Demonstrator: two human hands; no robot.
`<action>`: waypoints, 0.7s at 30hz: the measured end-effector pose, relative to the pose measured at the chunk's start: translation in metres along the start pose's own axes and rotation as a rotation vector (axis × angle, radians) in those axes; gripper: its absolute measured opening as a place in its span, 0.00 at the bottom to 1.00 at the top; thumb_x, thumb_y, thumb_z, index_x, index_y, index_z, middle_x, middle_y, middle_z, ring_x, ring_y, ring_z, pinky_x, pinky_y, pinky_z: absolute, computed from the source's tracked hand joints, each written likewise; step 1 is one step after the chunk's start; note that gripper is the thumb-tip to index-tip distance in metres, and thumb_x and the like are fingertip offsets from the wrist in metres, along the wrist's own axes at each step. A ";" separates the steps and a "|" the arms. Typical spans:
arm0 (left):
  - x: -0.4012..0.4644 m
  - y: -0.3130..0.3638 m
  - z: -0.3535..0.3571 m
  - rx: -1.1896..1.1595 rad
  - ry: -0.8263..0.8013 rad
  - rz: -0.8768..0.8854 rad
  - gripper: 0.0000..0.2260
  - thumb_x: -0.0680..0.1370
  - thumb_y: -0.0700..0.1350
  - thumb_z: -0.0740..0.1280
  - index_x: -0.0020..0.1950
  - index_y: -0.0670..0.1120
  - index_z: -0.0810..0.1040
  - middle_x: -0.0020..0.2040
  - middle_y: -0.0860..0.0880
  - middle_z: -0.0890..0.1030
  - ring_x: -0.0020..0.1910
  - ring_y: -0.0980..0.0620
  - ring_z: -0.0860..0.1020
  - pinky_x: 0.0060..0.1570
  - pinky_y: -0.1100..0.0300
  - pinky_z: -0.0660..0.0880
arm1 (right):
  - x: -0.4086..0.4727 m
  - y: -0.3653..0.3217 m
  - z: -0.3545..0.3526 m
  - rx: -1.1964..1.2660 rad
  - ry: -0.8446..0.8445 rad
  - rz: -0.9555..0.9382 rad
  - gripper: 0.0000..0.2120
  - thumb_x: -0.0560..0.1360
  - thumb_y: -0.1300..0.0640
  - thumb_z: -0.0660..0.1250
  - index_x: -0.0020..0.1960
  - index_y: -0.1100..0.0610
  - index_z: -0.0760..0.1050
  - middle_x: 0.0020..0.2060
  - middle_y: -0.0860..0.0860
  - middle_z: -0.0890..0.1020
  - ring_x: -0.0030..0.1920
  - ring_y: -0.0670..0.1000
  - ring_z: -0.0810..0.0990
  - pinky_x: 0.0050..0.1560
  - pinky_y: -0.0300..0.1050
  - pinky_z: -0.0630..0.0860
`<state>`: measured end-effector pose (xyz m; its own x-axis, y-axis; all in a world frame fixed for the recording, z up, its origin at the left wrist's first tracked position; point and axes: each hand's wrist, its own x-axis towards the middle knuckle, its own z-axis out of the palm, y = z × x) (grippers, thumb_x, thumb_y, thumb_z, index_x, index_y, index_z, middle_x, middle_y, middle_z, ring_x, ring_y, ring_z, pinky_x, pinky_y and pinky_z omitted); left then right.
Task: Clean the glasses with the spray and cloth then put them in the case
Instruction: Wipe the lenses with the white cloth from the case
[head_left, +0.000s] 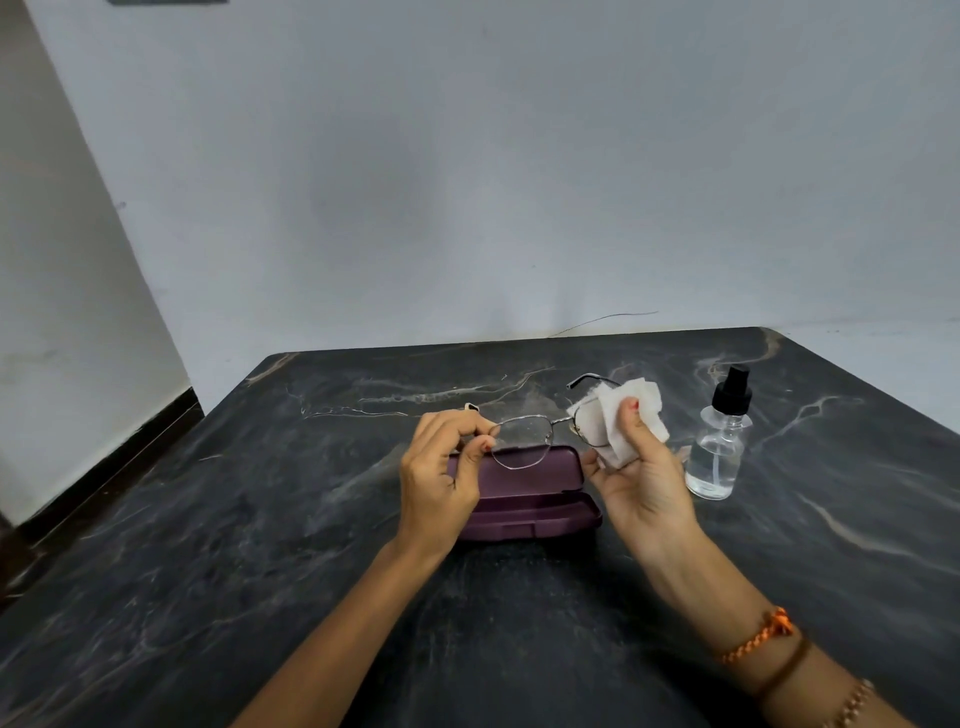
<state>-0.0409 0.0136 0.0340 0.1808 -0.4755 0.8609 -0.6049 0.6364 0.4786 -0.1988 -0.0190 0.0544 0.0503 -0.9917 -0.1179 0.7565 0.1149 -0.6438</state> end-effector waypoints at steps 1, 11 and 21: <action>0.000 0.000 0.000 -0.004 -0.022 0.008 0.08 0.73 0.41 0.63 0.41 0.37 0.79 0.39 0.49 0.77 0.43 0.56 0.73 0.44 0.69 0.71 | 0.000 0.000 0.000 0.025 0.011 -0.014 0.03 0.74 0.56 0.65 0.46 0.55 0.75 0.43 0.50 0.80 0.42 0.48 0.78 0.39 0.39 0.72; 0.002 -0.003 -0.003 -0.020 -0.022 -0.001 0.06 0.73 0.39 0.66 0.41 0.37 0.80 0.38 0.47 0.79 0.42 0.55 0.74 0.43 0.67 0.72 | -0.006 -0.003 0.001 -0.202 -0.284 -0.172 0.11 0.64 0.60 0.67 0.47 0.55 0.77 0.35 0.45 0.86 0.37 0.42 0.84 0.34 0.32 0.78; 0.007 -0.006 -0.006 -0.092 0.068 -0.101 0.06 0.72 0.38 0.65 0.46 0.47 0.78 0.41 0.58 0.78 0.44 0.64 0.75 0.45 0.65 0.74 | -0.003 -0.013 -0.002 -0.498 -0.198 -0.152 0.03 0.71 0.60 0.67 0.39 0.55 0.78 0.27 0.44 0.83 0.30 0.38 0.80 0.29 0.29 0.73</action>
<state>-0.0316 0.0099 0.0387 0.2911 -0.4992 0.8161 -0.5084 0.6419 0.5740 -0.2095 -0.0173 0.0617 0.1223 -0.9856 0.1172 0.3680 -0.0646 -0.9276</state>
